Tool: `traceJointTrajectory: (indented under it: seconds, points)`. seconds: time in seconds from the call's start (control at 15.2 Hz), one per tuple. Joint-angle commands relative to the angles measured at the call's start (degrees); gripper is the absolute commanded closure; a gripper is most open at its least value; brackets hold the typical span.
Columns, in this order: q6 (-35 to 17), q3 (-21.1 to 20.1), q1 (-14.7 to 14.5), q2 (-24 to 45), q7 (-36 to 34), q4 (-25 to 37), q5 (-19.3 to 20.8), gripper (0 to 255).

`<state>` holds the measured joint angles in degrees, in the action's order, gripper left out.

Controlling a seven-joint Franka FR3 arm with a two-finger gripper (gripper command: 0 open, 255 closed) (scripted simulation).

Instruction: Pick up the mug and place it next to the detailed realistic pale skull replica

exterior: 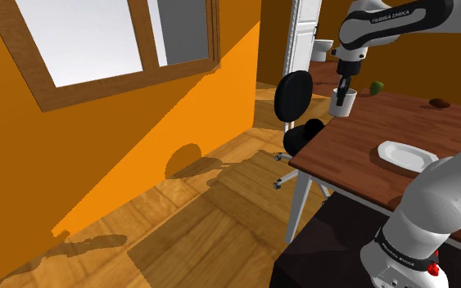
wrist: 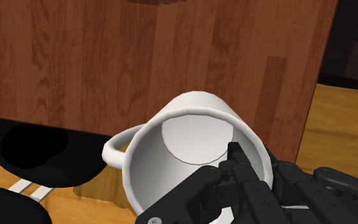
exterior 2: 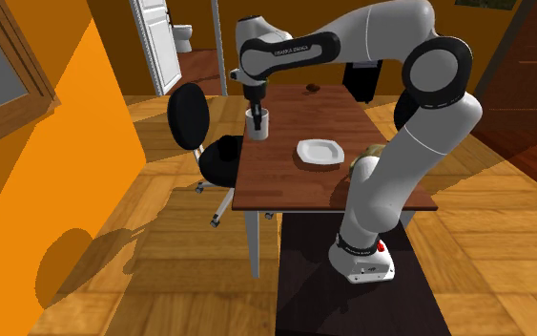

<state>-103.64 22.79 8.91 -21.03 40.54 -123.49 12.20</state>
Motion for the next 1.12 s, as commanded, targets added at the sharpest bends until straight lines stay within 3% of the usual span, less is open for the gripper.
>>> traceJointTrajectory:
  seconds: [0.0, 0.26, 1.06]
  points:
    - [1.7, -0.2, -0.1, 0.0, 0.1, 1.6, -0.1, 255]
    - [4.2, -0.5, -0.2, 0.0, 0.3, 4.2, -0.3, 255]
    - [6.9, 6.8, 7.4, -13.6, 11.7, -4.0, 8.1, 255]
